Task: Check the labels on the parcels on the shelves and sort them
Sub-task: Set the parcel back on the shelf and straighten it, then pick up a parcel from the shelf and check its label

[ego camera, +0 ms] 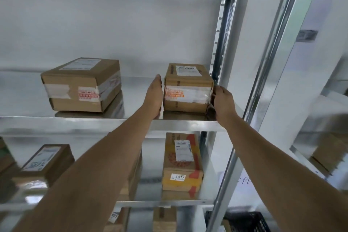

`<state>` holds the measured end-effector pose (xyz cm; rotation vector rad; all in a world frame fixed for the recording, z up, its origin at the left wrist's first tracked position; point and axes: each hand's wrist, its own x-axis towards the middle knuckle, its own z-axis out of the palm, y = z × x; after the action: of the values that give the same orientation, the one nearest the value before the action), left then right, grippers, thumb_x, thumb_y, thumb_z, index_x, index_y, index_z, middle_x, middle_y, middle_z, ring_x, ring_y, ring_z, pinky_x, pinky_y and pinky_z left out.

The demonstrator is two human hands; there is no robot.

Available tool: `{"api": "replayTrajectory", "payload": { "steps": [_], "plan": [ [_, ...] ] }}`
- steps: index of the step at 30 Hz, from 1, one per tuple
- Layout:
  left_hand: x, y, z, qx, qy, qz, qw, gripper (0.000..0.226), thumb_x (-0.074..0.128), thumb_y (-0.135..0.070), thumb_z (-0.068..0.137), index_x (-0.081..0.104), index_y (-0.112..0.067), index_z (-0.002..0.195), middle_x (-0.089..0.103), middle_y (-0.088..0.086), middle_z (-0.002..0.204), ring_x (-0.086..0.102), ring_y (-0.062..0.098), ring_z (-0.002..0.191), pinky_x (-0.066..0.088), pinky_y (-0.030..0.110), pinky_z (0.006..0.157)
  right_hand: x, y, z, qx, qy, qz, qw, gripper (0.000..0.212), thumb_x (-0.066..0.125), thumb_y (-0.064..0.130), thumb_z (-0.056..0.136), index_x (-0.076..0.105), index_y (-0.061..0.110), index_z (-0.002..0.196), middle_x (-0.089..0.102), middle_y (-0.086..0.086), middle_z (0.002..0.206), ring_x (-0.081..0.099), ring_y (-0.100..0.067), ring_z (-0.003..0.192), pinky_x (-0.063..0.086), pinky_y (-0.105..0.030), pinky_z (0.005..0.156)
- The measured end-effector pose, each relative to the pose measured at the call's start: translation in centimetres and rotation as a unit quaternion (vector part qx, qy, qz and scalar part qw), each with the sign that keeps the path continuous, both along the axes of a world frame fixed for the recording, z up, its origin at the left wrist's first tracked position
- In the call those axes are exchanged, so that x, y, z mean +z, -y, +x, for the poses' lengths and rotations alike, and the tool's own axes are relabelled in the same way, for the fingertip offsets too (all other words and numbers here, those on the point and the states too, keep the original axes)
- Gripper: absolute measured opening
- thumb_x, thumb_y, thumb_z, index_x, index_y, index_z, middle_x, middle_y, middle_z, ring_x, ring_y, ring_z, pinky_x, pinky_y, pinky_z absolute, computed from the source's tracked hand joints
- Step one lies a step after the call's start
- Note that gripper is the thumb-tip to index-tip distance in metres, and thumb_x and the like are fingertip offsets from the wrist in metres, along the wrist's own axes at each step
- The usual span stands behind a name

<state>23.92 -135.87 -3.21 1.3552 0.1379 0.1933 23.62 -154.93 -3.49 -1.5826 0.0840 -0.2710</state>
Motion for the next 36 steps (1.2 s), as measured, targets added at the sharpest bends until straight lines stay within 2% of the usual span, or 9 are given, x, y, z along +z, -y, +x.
{"api": "replayTrajectory", "payload": {
  "steps": [7, 12, 15, 18, 20, 23, 28, 32, 36],
  "plan": [
    [0.9, 1.2, -5.0, 0.019, 0.029, 0.083, 0.996, 0.048, 0.023, -0.044, 0.111, 0.060, -0.016, 0.125, 0.060, 0.006, 0.112, 0.058, 0.009, 0.103, 0.044, 0.035, 0.107, -0.1, -0.5, -2.9, 0.001, 0.024, -0.014, 1.000, 0.046, 0.035, 0.035, 0.109, 0.065, 0.001, 0.116, 0.065, -0.018, 0.094, 0.058, -0.008, 0.075, 0.047, -0.020, 0.064],
    [-2.4, 2.0, -10.2, 0.057, 0.118, 0.099, 0.986, 0.024, 0.029, -0.035, 0.112, 0.053, -0.035, 0.109, 0.053, -0.025, 0.100, 0.053, -0.020, 0.085, 0.038, -0.003, 0.077, -3.0, -1.5, -6.9, -0.064, 0.139, -0.026, 0.988, 0.036, 0.035, 0.043, 0.105, 0.059, 0.016, 0.101, 0.057, 0.003, 0.091, 0.057, 0.006, 0.074, 0.045, -0.013, 0.072],
    [-8.1, 2.0, -12.9, 0.083, 0.170, 0.082, 0.978, 0.034, 0.036, -0.038, 0.111, 0.055, -0.029, 0.137, 0.061, -0.019, 0.136, 0.052, -0.010, 0.125, 0.041, 0.013, 0.107, -7.3, -2.0, -10.6, -0.108, 0.229, -0.041, 0.967, 0.029, 0.037, 0.019, 0.110, 0.059, 0.009, 0.126, 0.060, 0.022, 0.097, 0.056, 0.019, 0.083, 0.042, -0.003, 0.077],
    [-13.5, 2.1, -14.5, 0.110, 0.127, 0.120, 0.978, 0.031, 0.042, -0.042, 0.109, 0.061, -0.034, 0.131, 0.068, -0.032, 0.114, 0.061, -0.012, 0.111, 0.048, 0.015, 0.095, -11.8, -2.6, -12.9, -0.126, 0.262, -0.070, 0.954, 0.034, 0.038, 0.012, 0.108, 0.055, 0.005, 0.137, 0.059, 0.024, 0.116, 0.056, 0.019, 0.102, 0.041, -0.003, 0.088],
    [-16.0, 2.3, -14.7, 0.104, 0.096, 0.124, 0.982, 0.037, 0.045, -0.037, 0.109, 0.056, -0.026, 0.143, 0.064, -0.027, 0.124, 0.056, -0.019, 0.112, 0.047, 0.008, 0.096, -14.3, -2.9, -13.8, -0.122, 0.271, -0.090, 0.951, 0.030, 0.038, 0.008, 0.106, 0.056, 0.012, 0.130, 0.057, 0.024, 0.118, 0.054, 0.019, 0.109, 0.041, -0.002, 0.090],
    [-18.4, 2.5, -14.2, 0.080, 0.035, 0.168, 0.982, 0.036, 0.044, -0.020, 0.109, 0.052, -0.013, 0.143, 0.054, -0.024, 0.121, 0.051, -0.028, 0.100, 0.035, -0.009, 0.078, -17.6, -2.7, -14.3, -0.093, 0.215, -0.115, 0.965, 0.026, 0.038, 0.013, 0.107, 0.055, 0.024, 0.123, 0.057, 0.027, 0.111, 0.057, 0.021, 0.100, 0.044, 0.001, 0.078],
    [-23.0, 2.2, -12.0, 0.038, -0.097, 0.236, 0.966, 0.051, 0.045, -0.029, 0.108, 0.046, 0.017, 0.129, 0.050, 0.037, 0.131, 0.050, 0.049, 0.122, 0.039, 0.041, 0.098, -21.8, -1.1, -12.8, -0.019, 0.023, -0.156, 0.987, 0.025, 0.041, 0.029, 0.109, 0.065, 0.025, 0.114, 0.063, 0.024, 0.106, 0.064, 0.007, 0.089, 0.043, 0.003, 0.064],
    [-24.7, 2.1, -10.7, 0.023, -0.151, 0.229, 0.961, 0.054, 0.044, -0.039, 0.107, 0.046, 0.001, 0.144, 0.054, 0.024, 0.140, 0.052, 0.039, 0.131, 0.046, 0.040, 0.101, -23.9, 0.3, -11.0, 0.002, -0.069, -0.171, 0.983, 0.028, 0.043, 0.022, 0.108, 0.068, 0.012, 0.115, 0.059, 0.010, 0.108, 0.055, 0.027, 0.073, 0.040, 0.002, 0.051],
    [-26.3, 1.6, -8.8, 0.004, -0.200, 0.220, 0.955, 0.058, 0.044, -0.045, 0.106, 0.042, -0.006, 0.149, 0.050, 0.017, 0.148, 0.048, 0.035, 0.136, 0.040, 0.043, 0.108, -24.8, 1.0, -8.8, -0.004, -0.139, -0.175, 0.975, 0.032, 0.042, 0.025, 0.108, 0.056, 0.010, 0.133, 0.059, 0.008, 0.110, 0.063, -0.006, 0.087, 0.040, -0.007, 0.046]
  ]
}}
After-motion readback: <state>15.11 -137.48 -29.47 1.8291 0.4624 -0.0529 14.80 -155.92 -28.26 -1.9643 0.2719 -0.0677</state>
